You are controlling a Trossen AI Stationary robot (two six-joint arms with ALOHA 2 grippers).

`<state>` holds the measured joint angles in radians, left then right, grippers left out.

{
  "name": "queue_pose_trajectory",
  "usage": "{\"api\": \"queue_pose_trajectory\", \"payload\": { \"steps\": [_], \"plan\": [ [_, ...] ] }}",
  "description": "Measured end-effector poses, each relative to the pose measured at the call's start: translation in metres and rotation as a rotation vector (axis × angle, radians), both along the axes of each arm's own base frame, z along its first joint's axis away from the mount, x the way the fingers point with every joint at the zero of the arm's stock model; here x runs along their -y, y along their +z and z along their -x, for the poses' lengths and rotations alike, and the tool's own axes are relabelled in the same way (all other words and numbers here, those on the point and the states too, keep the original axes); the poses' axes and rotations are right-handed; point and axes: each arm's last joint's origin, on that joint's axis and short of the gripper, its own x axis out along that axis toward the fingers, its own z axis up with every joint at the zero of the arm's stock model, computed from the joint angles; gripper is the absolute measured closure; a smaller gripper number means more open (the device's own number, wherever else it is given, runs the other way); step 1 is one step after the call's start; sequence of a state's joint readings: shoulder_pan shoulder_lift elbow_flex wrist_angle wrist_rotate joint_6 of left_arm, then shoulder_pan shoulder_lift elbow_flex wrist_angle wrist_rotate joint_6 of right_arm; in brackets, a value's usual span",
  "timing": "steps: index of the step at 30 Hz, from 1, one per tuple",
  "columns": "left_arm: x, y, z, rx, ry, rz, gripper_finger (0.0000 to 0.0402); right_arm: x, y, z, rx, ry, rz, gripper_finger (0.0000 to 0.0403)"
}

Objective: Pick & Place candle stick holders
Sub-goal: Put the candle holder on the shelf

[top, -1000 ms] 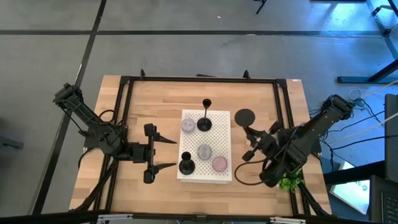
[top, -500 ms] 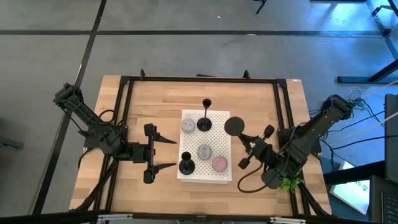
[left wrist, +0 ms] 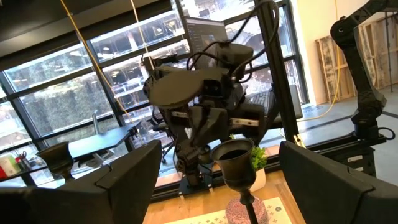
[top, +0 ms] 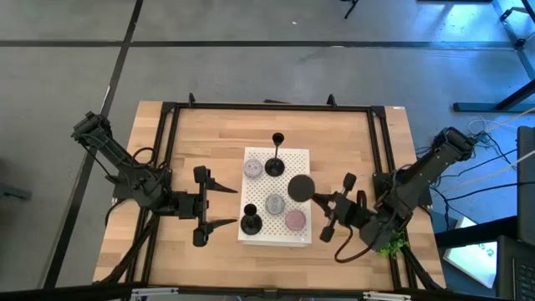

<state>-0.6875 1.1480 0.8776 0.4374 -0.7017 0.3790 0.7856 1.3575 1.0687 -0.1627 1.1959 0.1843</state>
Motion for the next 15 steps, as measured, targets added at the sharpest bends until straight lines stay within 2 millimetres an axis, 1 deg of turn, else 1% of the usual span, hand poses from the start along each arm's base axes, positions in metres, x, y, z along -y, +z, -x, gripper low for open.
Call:
{"api": "queue_pose_trajectory", "payload": {
  "steps": [4, 10, 15],
  "plan": [
    [0.000, 0.000, 0.000, 0.000, 0.000, 0.000, 0.0080, -0.006, 0.006, -0.004, -0.009, 0.166, -0.010, 0.0389],
    [0.000, 0.000, 0.000, 0.000, 0.000, 0.000, 0.0080, -0.017, 0.019, -0.007, 0.030, 0.488, 0.005, 0.0389],
    [0.000, 0.000, 0.000, 0.000, 0.000, 0.000, 0.0080, -0.022, 0.025, -0.007, 0.078, 0.650, 0.016, 0.0389]
  ]
}}
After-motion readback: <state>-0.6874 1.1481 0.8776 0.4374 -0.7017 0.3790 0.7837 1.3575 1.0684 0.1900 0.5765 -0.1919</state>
